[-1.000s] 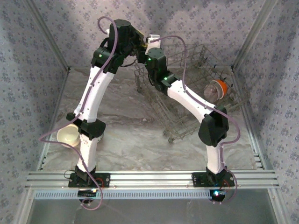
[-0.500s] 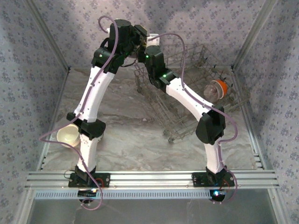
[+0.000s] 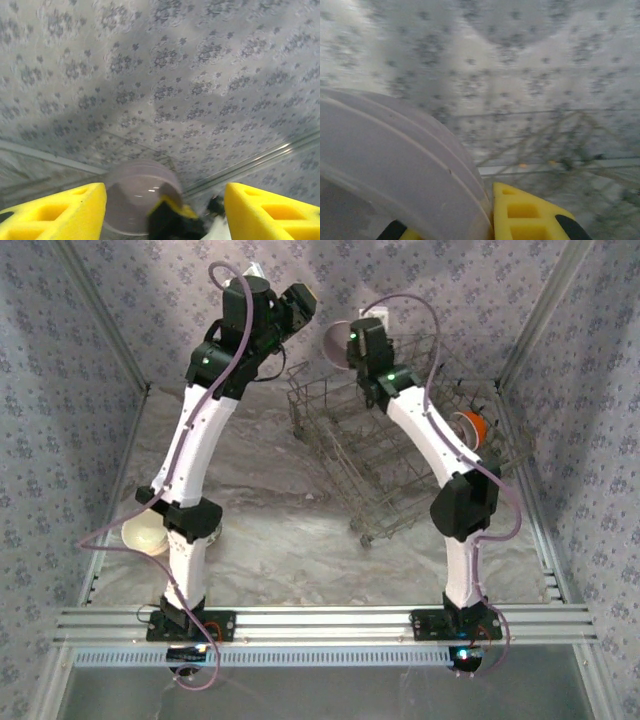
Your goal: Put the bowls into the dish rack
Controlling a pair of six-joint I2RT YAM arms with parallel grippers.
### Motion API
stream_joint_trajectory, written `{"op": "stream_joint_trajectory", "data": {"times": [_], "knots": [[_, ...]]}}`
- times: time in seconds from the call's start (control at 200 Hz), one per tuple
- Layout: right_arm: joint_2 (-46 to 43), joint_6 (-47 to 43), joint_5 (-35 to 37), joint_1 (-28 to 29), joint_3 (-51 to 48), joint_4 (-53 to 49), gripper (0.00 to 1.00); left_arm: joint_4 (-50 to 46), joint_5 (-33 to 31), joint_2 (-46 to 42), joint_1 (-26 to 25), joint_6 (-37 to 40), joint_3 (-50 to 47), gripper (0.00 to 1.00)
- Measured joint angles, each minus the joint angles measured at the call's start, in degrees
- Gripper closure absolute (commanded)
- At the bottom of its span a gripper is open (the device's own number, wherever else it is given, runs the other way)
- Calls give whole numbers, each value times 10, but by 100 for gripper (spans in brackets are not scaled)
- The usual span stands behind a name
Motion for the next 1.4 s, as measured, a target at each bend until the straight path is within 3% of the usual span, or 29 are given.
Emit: {"op": "stream_joint_trajectory", "data": {"times": [0.13, 0.3, 0.46, 0.69, 1.059, 1.404], "knots": [[-24, -59, 42, -54, 0, -77, 100, -2, 8, -22, 13, 66, -27, 33], [-96, -147, 115, -103, -58, -151, 100, -11, 67, -46, 63, 125, -105, 32], [-142, -206, 185, -113, -88, -212, 100, -17, 145, -46, 97, 172, -194, 30], [-170, -235, 259, -115, -168, -273, 100, -4, 229, -45, 94, 225, -292, 29], [-171, -232, 301, -114, -266, -319, 100, 45, 263, -66, 92, 254, -415, 29], [-125, -233, 318, -114, -273, -316, 100, 81, 270, -114, 96, 260, -482, 29]]}}
